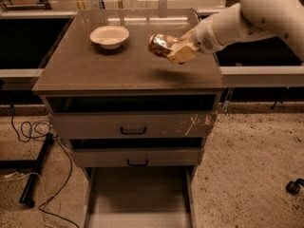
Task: Place orange can into bottom drawer
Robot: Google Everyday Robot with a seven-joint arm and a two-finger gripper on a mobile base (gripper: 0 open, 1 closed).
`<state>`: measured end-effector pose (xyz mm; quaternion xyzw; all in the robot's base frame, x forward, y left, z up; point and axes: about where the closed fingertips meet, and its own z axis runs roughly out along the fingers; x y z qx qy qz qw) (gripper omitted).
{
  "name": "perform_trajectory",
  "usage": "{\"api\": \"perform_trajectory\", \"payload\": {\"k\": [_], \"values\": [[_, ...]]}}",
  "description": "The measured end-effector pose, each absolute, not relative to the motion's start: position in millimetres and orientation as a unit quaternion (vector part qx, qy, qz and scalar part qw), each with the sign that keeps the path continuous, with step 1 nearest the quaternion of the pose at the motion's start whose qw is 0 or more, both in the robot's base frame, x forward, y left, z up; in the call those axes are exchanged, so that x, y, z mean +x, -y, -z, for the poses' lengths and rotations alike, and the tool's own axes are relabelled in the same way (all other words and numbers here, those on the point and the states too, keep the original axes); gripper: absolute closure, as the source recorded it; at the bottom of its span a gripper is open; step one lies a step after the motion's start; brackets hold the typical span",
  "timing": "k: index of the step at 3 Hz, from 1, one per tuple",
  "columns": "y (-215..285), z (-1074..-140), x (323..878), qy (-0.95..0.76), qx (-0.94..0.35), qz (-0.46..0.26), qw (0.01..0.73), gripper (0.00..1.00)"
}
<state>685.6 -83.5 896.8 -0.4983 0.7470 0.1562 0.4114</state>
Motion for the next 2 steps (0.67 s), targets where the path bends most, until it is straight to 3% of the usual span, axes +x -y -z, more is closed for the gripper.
{"api": "perform_trajectory", "payload": {"k": [2], "values": [[132.4, -933.0, 600.4, -0.746, -0.466, -0.122, 0.459, 1.00]]}}
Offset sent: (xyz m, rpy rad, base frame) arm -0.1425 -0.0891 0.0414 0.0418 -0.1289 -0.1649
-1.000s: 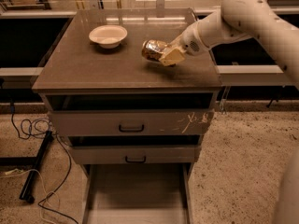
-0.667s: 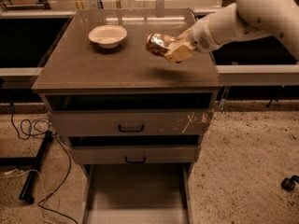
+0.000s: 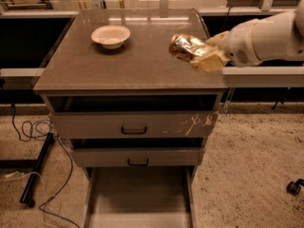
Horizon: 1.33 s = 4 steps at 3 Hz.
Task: Place orange can into bottom drawer
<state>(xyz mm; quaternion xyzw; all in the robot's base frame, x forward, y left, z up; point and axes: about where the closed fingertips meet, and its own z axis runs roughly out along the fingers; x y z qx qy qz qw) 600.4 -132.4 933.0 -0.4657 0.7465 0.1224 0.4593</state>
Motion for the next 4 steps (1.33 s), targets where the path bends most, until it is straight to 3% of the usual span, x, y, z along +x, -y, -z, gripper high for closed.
{"api": "perform_trajectory", "payload": {"k": [1, 4], "values": [[156.1, -926.8, 552.8, -0.753, -0.442, -0.117, 0.474, 1.00], [146.1, -902.2, 540.0, -0.759, -0.437, -0.138, 0.462, 1.00]]}}
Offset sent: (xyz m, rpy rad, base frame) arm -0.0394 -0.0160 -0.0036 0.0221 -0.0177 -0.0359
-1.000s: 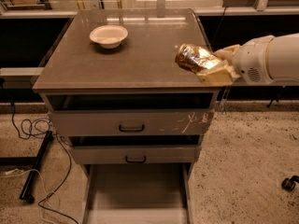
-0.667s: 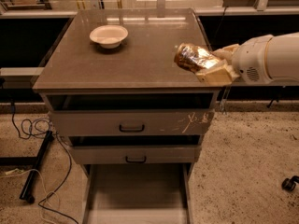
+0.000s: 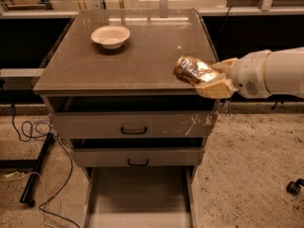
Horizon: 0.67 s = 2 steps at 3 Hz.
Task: Place orange can into bottom drawer
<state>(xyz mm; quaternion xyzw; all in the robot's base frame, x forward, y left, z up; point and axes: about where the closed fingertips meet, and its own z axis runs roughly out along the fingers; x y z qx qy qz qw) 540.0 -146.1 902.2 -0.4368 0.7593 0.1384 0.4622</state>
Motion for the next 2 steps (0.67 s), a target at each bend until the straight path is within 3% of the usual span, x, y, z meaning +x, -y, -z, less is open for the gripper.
{"api": "perform_trajectory", "payload": {"k": [2], "values": [[117.9, -844.8, 499.3, -0.762, -0.438, -0.166, 0.446, 1.00]]}}
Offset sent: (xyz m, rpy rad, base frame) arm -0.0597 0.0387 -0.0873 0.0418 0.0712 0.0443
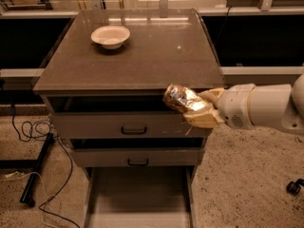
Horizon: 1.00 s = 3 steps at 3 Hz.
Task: Place orange can into bottom drawer
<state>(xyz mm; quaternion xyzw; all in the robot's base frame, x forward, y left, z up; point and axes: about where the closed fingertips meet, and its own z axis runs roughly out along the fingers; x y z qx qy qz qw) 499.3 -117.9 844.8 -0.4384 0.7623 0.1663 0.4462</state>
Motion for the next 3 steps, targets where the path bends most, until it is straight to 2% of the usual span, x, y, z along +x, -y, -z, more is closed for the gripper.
{"api": "perform_trajectory", "payload": {"k": [2, 3], "values": [[85.0, -749.1, 471.1, -0.755, -0.456, -0.195, 0.429, 1.00], [84.9, -748.9, 471.1, -0.755, -0.456, -0.195, 0.429, 1.00]]}}
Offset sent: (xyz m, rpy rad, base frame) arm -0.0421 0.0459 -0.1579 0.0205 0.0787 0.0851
